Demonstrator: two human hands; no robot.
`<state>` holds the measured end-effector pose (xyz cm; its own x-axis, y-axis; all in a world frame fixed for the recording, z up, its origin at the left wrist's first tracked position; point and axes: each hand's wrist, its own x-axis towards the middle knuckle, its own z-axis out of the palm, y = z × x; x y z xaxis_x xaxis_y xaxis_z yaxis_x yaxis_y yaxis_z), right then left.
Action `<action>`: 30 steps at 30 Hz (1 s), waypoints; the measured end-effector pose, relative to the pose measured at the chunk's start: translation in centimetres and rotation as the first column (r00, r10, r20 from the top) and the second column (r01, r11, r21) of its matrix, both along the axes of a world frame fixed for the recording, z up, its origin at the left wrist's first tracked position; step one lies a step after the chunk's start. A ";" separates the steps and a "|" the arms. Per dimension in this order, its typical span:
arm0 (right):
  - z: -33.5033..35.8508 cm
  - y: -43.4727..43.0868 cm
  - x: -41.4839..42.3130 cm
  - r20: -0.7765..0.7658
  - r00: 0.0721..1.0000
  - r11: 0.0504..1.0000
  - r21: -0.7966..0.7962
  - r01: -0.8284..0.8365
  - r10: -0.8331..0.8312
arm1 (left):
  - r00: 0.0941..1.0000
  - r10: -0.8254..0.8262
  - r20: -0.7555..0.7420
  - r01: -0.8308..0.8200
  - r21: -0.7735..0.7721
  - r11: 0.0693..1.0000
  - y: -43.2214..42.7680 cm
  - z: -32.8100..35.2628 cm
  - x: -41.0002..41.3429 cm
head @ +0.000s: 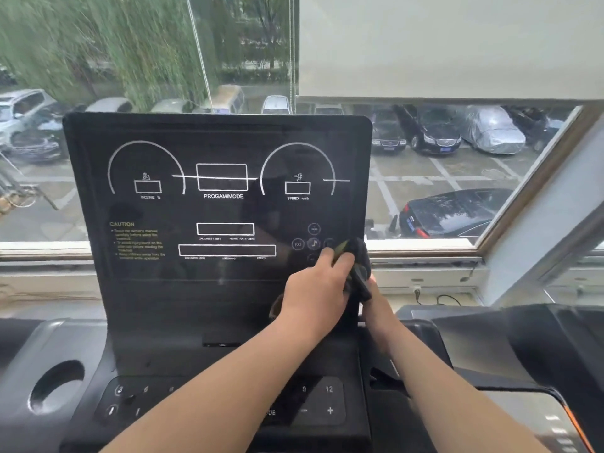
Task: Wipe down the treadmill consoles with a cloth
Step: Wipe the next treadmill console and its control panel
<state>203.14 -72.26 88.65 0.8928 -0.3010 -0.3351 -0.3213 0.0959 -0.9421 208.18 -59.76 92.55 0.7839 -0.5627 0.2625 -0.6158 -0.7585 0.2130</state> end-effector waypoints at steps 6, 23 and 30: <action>0.1 0.1 0.0 0.018 0.999 0.997 0.056 0.046 -0.047 | 0.996 0.037 -0.076 -0.035 0.035 0.999 0.2 -0.5 -0.9; -0.1 3.7 -0.4 -0.057 0.984 0.970 -0.188 0.153 -0.166 | 0.965 -0.021 -0.261 0.131 0.409 0.903 5.0 -3.5 -6.8; 0.0 4.6 -2.1 -0.026 0.962 0.921 -0.299 0.251 -0.271 | 0.983 -0.099 -0.155 0.159 0.443 0.883 5.8 -2.1 -4.8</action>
<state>201.04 -67.63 88.61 0.7482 -0.6134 -0.2529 -0.3840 -0.0894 -0.9190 203.42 -53.96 90.49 0.7058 -0.6947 -0.1391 -0.7057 -0.7066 -0.0519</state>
